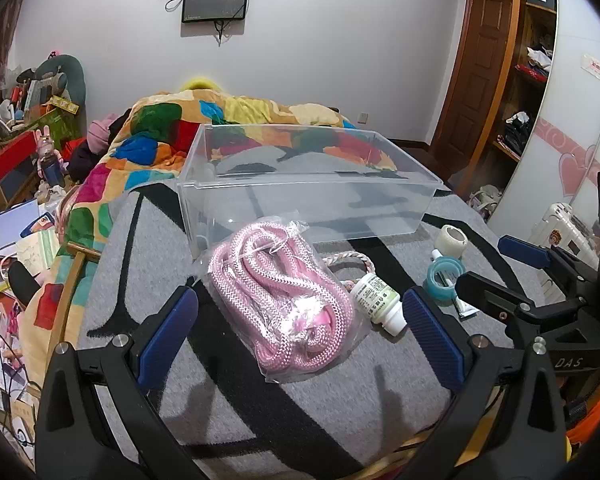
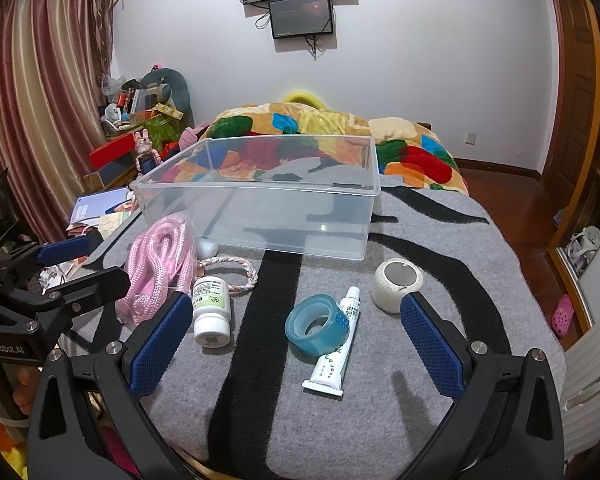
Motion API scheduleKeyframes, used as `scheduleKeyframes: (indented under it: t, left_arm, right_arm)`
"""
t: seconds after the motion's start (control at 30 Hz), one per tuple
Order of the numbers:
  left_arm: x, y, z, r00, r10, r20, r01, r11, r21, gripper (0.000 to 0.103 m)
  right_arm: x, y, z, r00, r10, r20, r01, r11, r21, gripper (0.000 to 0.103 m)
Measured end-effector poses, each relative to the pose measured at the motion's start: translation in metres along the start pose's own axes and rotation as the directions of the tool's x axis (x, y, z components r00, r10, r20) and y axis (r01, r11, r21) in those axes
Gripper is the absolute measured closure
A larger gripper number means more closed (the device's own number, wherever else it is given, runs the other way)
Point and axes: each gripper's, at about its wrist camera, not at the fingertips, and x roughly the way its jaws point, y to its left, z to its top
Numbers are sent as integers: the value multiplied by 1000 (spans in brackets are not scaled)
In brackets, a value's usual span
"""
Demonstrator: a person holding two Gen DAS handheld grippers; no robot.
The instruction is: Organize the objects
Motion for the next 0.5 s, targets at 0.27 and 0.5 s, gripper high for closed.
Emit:
scheduleKeyframes:
  t: [0.27,0.5]
  left_arm:
    - [-1,-1,1,1000,-6,-4,6,1000,2,0]
    - [-1,-2,0,1000,-6,-5,6,1000,2,0]
  right_arm:
    - [0,0,1,1000,1,-2,-1,1000,0,0]
    - [0,1,0,1000,2,-2,-2,1000,1,0]
